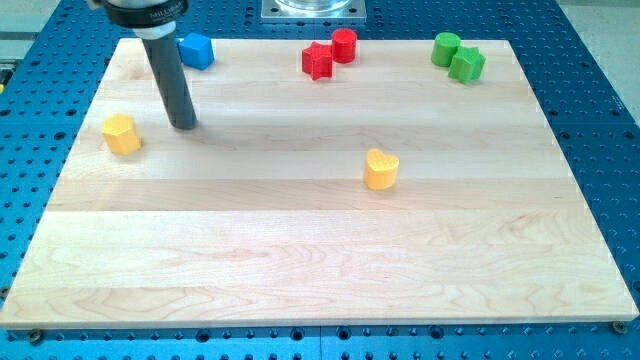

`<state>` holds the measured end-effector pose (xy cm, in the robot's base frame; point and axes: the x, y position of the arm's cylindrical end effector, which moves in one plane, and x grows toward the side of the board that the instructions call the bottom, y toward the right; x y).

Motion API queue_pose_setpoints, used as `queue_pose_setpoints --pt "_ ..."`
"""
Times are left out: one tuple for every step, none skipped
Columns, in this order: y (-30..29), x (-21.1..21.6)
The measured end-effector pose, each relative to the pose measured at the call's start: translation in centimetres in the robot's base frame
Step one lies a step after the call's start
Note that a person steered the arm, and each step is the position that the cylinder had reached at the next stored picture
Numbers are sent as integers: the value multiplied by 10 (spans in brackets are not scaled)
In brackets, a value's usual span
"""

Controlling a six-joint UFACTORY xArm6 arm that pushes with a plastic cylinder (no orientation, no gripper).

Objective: Push the yellow heart to the bottom right of the yellow hexagon

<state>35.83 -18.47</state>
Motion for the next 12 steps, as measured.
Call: queue_pose_setpoints --pt "-45 19" --pt "-39 24" --pt "77 23" --pt "221 23" --pt "348 32" --pt "403 104" --pt "290 83" --pt "201 74" --pt "235 74" --pt "266 137" --pt "260 208" --pt "191 197"
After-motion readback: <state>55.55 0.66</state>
